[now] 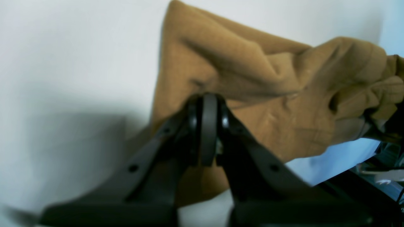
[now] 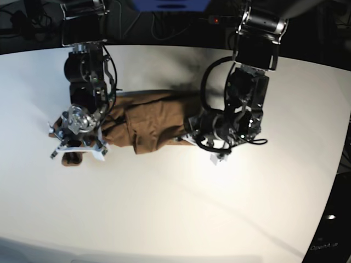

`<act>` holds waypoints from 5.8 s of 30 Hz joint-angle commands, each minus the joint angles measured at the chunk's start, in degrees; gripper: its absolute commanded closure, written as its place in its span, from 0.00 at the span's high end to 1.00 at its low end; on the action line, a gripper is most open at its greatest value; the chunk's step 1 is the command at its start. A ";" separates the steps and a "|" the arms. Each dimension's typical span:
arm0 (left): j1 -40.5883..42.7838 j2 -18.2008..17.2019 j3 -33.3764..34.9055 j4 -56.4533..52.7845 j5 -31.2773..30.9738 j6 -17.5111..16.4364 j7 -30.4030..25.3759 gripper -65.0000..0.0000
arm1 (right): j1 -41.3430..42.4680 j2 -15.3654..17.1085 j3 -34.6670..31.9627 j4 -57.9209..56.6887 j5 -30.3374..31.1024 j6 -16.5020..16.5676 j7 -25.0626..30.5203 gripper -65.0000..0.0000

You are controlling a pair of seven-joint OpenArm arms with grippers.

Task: Fold the T-shirt properly
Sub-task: 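Lift the strip end with the right gripper and fold it toward the left gripper, then press the folded bundle together with both grippers, then squeeze the tan bundle between both grippers and tuck its loose end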

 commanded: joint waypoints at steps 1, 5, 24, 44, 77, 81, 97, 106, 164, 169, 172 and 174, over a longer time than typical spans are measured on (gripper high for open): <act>-0.80 -0.02 0.08 0.27 1.86 0.83 -0.34 0.03 | 0.57 -0.56 -0.88 1.00 -1.93 -0.35 0.26 0.04; -0.97 -0.02 -0.01 0.27 1.86 0.83 -0.34 0.03 | 0.13 -4.34 -3.69 1.00 -8.87 -0.53 -0.01 0.04; -2.03 -0.02 -0.10 11.26 1.43 0.83 3.36 0.03 | -1.37 -9.86 -15.91 16.83 -11.33 8.26 -6.95 0.04; -1.85 -0.63 -0.45 17.41 1.43 0.83 6.61 0.03 | 3.03 -9.86 -15.82 18.06 17.68 14.55 -18.20 0.02; 0.61 -11.27 -4.14 17.41 1.43 0.65 8.19 0.03 | 4.70 -9.86 -9.93 17.88 59.09 14.55 -25.85 0.02; 0.61 -11.36 -4.14 17.41 1.43 0.65 8.19 0.03 | 4.43 -9.86 -9.93 16.30 59.17 14.55 -25.94 0.02; 2.63 -11.36 -4.14 19.61 1.43 0.57 8.28 0.03 | 7.34 -9.86 -8.17 2.85 77.46 14.55 -24.18 0.37; 3.42 -11.36 -4.14 21.98 1.43 0.57 8.98 0.03 | 8.74 -9.86 -4.31 2.58 83.70 14.55 -22.69 0.37; 6.23 -4.76 4.30 9.94 1.86 0.74 0.63 0.03 | 22.81 14.92 -26.28 -13.86 67.79 14.55 0.17 0.03; 3.68 -4.76 4.30 6.77 1.86 0.74 0.46 0.03 | 20.96 14.57 -26.20 -19.83 64.62 14.55 5.97 0.03; 2.01 -4.24 4.38 4.84 1.86 0.74 -2.18 0.03 | 19.73 14.65 -26.20 -21.42 64.54 14.55 7.38 0.03; 0.52 -4.06 4.56 2.64 1.86 0.74 -2.89 0.03 | 19.12 14.65 -26.20 -21.68 64.54 14.55 7.29 0.03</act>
